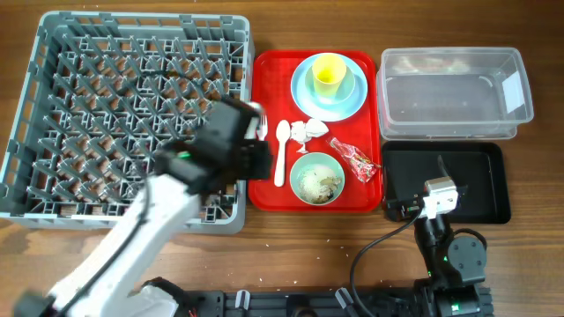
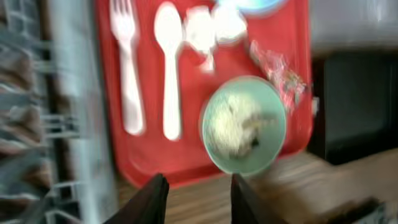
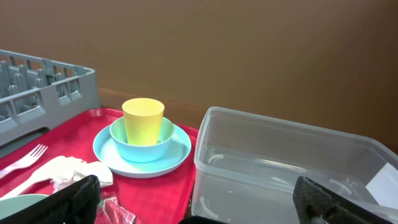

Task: Sort waste into correct bins and load items into the dishwasher rack
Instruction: 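Reach the left gripper to the white spoon and grasp it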

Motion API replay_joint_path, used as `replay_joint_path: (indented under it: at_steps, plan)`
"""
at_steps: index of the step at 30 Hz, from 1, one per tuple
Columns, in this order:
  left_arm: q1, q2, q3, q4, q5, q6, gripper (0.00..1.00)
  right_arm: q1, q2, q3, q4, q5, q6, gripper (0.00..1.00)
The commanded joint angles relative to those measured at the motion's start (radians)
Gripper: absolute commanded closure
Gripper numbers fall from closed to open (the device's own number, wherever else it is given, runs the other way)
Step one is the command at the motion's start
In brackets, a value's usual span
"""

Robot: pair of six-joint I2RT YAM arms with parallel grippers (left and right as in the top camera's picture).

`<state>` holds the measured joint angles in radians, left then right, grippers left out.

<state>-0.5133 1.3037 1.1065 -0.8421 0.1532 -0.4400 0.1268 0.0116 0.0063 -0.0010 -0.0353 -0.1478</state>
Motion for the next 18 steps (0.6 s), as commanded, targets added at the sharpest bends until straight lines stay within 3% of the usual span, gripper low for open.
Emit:
replay_joint_path:
  at_steps: [1, 9, 11, 18]
  plan:
    - [-0.198, 0.249, 0.008, 0.149, -0.245, -0.134, 0.64, -0.004, -0.007, -0.001, 0.003, -0.014, -0.01, 0.0]
    - [-0.197, 0.491, 0.007, 0.355, -0.399, -0.174, 0.65, -0.004, -0.007, -0.001, 0.003, -0.014, -0.009, 0.0]
    - [-0.195, 0.506, 0.007, 0.383, -0.481, -0.174, 0.74, -0.004, -0.007, -0.001, 0.003, -0.014, -0.01, 0.0]
    - [-0.196, 0.618, 0.007, 0.443, -0.466, -0.17, 0.75, -0.004, -0.007, -0.001, 0.003, -0.014, -0.01, 0.0]
